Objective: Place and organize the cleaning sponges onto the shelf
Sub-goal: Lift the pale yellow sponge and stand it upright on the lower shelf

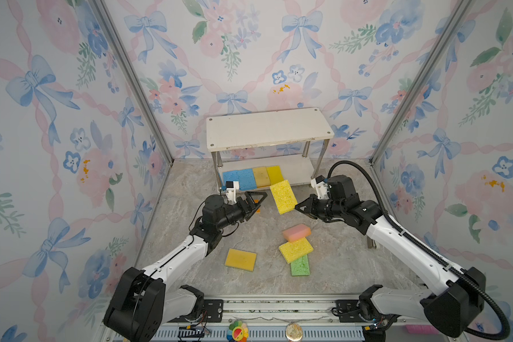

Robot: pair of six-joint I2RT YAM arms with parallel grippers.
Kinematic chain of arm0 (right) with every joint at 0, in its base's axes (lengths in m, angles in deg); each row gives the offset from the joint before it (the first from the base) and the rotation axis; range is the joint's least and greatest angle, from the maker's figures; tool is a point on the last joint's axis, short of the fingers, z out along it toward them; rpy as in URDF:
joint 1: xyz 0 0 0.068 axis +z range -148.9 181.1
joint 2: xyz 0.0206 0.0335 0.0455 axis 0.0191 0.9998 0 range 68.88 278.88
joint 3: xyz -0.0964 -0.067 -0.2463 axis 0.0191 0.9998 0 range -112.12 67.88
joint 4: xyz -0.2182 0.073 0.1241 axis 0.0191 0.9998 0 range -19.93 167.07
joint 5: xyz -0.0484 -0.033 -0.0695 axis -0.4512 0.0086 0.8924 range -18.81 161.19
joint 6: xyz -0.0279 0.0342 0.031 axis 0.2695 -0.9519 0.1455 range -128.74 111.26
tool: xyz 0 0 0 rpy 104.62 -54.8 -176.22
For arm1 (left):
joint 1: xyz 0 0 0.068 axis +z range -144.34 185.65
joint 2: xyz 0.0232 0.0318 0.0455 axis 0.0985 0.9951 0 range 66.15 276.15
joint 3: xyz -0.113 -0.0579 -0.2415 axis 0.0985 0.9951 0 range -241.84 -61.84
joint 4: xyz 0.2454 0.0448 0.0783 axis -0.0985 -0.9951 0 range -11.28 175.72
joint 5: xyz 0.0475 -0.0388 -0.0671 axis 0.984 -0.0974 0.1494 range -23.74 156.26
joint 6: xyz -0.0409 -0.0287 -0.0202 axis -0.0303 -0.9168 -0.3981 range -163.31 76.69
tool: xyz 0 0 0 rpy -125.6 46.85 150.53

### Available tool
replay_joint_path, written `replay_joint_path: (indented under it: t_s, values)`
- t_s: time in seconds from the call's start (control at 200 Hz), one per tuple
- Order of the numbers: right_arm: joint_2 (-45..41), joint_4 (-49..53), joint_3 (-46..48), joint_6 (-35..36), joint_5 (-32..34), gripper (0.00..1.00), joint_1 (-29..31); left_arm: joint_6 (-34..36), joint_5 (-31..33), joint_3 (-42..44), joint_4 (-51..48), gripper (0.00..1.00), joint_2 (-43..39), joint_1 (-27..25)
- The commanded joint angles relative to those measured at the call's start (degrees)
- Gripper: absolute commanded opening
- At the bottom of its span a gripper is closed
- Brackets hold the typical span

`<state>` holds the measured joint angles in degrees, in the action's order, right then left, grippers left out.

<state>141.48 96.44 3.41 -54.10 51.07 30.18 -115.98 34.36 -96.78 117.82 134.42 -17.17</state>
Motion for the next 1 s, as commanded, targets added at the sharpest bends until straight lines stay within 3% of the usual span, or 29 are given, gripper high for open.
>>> replay_joint_path:
  t_s: [0.0,0.355,0.58,0.995]
  values:
    - [1.2,-0.1,-0.9,4.8,5.0,0.00,-2.7,-0.5,0.2,2.2,0.7,0.98,-3.2,1.3]
    - [16.3,-5.6,-9.8,19.6,14.0,0.00,-6.1,0.0,-1.8,6.5,-6.8,0.98,-13.4,6.0]
    - [23.9,-10.3,-13.6,20.7,17.3,0.00,-7.2,3.0,-2.2,7.1,-16.9,0.98,-19.5,8.6]
    - [33.6,-16.4,-18.8,19.6,19.3,0.00,-8.3,3.1,-3.7,8.0,-20.1,0.98,-20.9,9.8]
